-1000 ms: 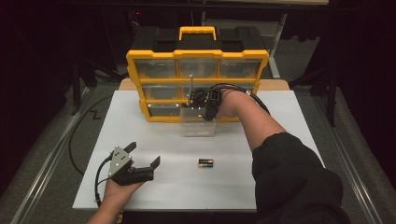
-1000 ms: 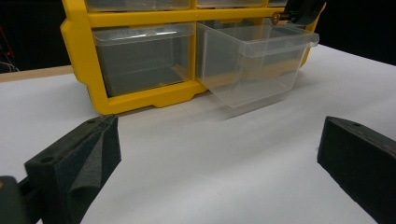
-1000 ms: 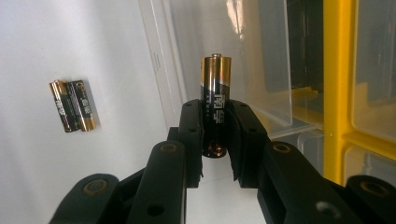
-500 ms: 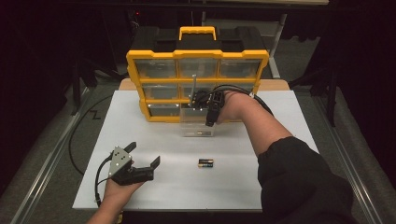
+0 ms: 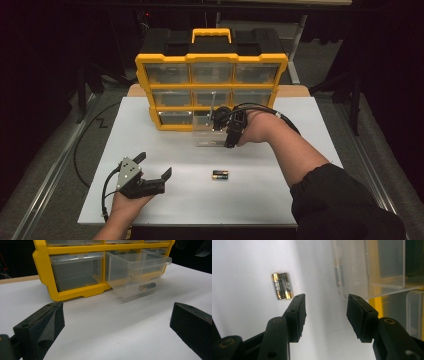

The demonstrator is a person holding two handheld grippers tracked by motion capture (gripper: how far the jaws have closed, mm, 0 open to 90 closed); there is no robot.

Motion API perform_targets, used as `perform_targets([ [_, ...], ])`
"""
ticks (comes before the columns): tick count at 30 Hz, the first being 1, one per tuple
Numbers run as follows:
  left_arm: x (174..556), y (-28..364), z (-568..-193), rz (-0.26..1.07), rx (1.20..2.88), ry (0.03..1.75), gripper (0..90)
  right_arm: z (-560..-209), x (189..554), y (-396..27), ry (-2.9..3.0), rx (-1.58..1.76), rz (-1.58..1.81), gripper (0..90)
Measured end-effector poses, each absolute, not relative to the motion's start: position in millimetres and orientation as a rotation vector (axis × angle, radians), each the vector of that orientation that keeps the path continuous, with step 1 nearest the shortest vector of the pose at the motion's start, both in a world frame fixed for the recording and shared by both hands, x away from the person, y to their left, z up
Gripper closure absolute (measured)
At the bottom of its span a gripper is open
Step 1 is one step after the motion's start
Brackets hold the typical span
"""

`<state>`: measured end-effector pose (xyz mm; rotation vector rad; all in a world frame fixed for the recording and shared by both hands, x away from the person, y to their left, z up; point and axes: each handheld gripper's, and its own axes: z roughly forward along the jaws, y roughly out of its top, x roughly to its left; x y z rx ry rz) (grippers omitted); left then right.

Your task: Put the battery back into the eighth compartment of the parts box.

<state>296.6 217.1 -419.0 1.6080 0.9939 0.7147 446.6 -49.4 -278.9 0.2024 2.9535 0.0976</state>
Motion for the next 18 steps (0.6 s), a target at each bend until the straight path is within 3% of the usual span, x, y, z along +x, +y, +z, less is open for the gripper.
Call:
perform_targets([
  [18,296.7,216.4,-419.2,0.716,1.609,0.994,0.4,-294.6,421.1,-64.3,2.962,0.215,0.134,46.2],
])
